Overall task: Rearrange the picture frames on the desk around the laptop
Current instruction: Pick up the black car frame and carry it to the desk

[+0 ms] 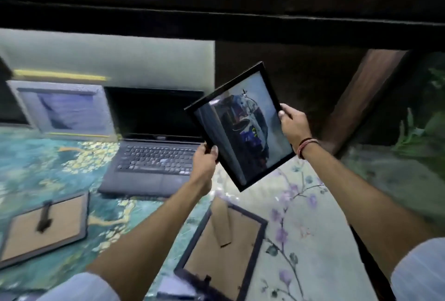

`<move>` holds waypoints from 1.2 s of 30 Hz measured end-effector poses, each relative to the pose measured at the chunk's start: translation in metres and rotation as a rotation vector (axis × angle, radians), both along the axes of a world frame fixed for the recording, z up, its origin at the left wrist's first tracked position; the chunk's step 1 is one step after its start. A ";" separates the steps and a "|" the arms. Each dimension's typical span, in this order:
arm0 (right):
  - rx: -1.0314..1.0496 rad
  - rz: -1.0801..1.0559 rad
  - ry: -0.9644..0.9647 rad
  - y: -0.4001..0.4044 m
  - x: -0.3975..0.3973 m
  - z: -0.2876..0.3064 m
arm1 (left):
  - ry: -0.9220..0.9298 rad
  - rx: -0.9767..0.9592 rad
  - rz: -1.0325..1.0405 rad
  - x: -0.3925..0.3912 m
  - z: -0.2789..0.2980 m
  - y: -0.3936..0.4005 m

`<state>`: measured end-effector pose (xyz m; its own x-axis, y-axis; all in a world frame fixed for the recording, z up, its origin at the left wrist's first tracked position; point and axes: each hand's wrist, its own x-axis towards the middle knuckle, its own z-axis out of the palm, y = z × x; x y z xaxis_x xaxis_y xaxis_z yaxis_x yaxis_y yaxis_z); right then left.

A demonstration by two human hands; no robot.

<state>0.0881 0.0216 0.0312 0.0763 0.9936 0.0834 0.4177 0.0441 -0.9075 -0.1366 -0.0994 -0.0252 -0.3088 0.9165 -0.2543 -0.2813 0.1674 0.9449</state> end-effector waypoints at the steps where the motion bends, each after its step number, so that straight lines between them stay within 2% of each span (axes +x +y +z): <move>1: -0.010 0.034 -0.032 -0.007 -0.025 0.000 | -0.032 -0.011 0.011 -0.021 -0.002 -0.018; 7: -0.016 0.216 -0.169 -0.063 -0.170 0.002 | -0.180 -0.142 0.145 -0.149 -0.015 -0.104; 10: -0.005 0.043 -0.356 -0.099 -0.225 -0.009 | -0.252 -0.181 0.220 -0.214 -0.022 -0.137; 11: -0.029 -0.037 -0.344 -0.115 -0.243 -0.014 | -0.287 -0.188 0.238 -0.236 -0.022 -0.147; 14: -0.171 -0.162 -0.101 -0.150 -0.277 -0.037 | -0.396 -0.199 0.301 -0.280 -0.028 -0.164; 17: -0.325 0.045 0.286 -0.174 -0.319 -0.056 | -0.489 -0.214 0.348 -0.312 -0.034 -0.173; 18: -0.341 0.095 0.354 -0.178 -0.333 -0.062 | -0.510 -0.217 0.364 -0.319 -0.035 -0.174; 23: -0.364 0.075 0.419 -0.171 -0.381 -0.076 | -0.582 -0.186 0.407 -0.366 -0.036 -0.182; 26: -0.381 0.055 0.348 -0.153 -0.391 -0.095 | -0.673 -0.152 0.496 -0.418 -0.036 -0.181; 31: -0.438 0.093 0.289 -0.142 -0.406 -0.113 | -0.384 -0.262 0.554 -0.492 -0.041 -0.180; 33: -0.476 0.088 0.263 -0.139 -0.417 -0.125 | -0.183 -0.308 0.435 -0.505 -0.044 -0.176; 36: -0.496 0.060 0.102 -0.136 -0.433 -0.141 | 0.085 -0.385 0.305 -0.519 -0.049 -0.167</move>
